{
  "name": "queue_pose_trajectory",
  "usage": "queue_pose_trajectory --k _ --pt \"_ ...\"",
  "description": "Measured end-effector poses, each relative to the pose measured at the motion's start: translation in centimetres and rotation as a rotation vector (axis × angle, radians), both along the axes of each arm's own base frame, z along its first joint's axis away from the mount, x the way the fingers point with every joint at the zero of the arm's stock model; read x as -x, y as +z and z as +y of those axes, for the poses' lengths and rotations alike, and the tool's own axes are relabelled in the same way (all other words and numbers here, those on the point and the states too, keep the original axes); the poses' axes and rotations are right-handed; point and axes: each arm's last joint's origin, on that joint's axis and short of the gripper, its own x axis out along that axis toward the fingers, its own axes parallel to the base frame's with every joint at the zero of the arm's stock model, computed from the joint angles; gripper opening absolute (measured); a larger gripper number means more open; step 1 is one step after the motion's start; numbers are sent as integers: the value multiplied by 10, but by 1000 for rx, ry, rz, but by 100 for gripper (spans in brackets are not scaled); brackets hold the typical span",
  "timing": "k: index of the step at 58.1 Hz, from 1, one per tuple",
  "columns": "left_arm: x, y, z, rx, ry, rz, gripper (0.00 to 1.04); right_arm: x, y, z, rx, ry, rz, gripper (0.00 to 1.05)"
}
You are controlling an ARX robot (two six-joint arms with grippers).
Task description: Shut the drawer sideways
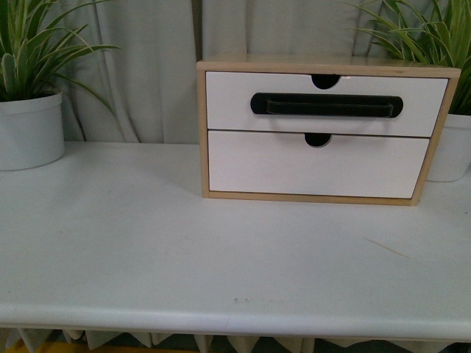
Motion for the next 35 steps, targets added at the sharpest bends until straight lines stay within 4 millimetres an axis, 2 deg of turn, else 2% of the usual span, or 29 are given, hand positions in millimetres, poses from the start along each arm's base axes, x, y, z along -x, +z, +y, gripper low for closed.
queue_pose_trajectory --k 21,24,35 --pt "0 0 0 0 0 0 99 0 0 0 0 0 0 90" --pt "0 0 0 -2 0 0 99 0 0 0 -2 0 0 98" --pt "0 0 0 -1 0 0 99 0 0 0 -2 0 0 96"
